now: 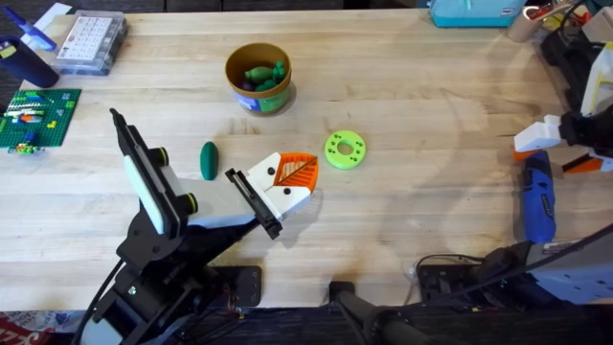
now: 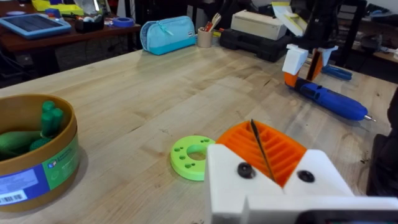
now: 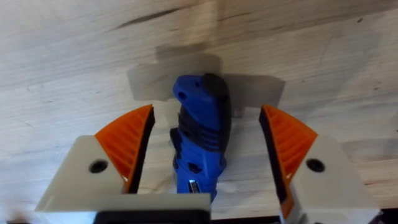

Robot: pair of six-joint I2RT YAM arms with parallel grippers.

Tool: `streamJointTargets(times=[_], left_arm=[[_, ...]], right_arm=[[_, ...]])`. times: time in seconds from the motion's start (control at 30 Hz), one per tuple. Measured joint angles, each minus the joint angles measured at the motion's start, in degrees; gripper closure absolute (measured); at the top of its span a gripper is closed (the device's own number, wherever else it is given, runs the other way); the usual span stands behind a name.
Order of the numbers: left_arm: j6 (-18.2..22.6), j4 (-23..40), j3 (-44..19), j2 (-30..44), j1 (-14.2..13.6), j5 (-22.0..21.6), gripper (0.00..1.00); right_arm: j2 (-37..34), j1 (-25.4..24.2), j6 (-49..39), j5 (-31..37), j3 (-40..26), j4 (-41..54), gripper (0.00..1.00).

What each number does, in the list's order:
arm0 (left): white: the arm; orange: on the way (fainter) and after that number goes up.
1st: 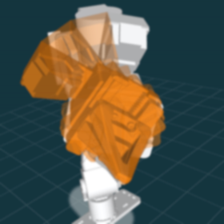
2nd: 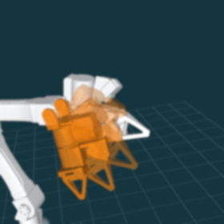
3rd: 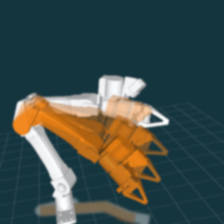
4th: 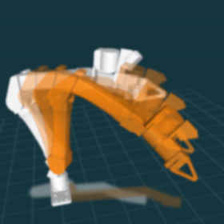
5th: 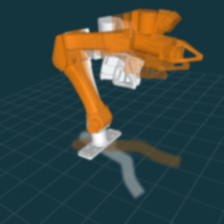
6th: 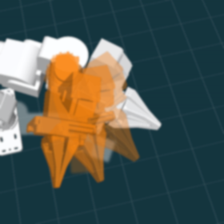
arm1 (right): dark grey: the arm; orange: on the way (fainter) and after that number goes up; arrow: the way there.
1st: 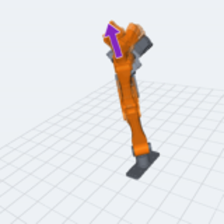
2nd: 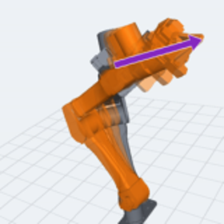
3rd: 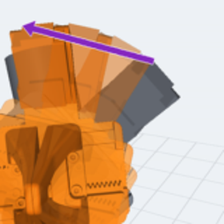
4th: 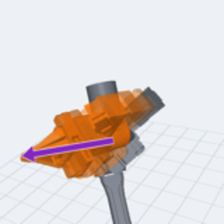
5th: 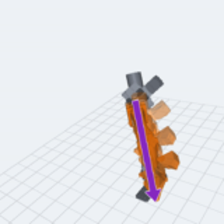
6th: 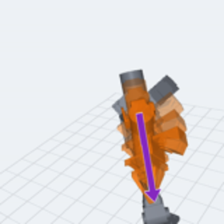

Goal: Pick up the gripper from the table and insert it into the empty holder that is missing its gripper. Then pick up a screw, insert it into the mounting hole, and use the screwdriver to tighten it. Finally, clean up the table by picking up the vegetable and placing it into the bucket.

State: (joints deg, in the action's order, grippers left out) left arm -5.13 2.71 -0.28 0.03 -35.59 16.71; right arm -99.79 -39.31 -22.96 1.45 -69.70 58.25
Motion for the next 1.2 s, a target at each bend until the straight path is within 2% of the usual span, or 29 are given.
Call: streamJointTargets(times=[0.43,0.7,0.87,1.07,1.2], left_arm=[[0.0,0.5,0.0,0.0,0.0,-0.2,0.988],[0.0,0.5,0.0,0.0,0.0,-0.2,0.988],[0.0,0.5,0.0,0.0,0.0,-0.2,0.988],[0.0,0.6,0.0,0.0,0.0,-0.3,0.988],[0.0,0.6,0.0,0.0,0.0,-0.3,0.988]], right_arm=[[0.2,0.1,-4.5,0.0,0.1,-1.2,0.007],[6.3,-0.3,-5.9,0.0,0.1,4.4,0.007],[10.9,-2.8,-6.4,-1.1,0.5,5.8,0.007],[15.3,-6.9,-8.2,-3.3,6.6,2.7,0.007],[15.3,-7.3,-8.7,-4.3,10.7,-0.9,0.007]])
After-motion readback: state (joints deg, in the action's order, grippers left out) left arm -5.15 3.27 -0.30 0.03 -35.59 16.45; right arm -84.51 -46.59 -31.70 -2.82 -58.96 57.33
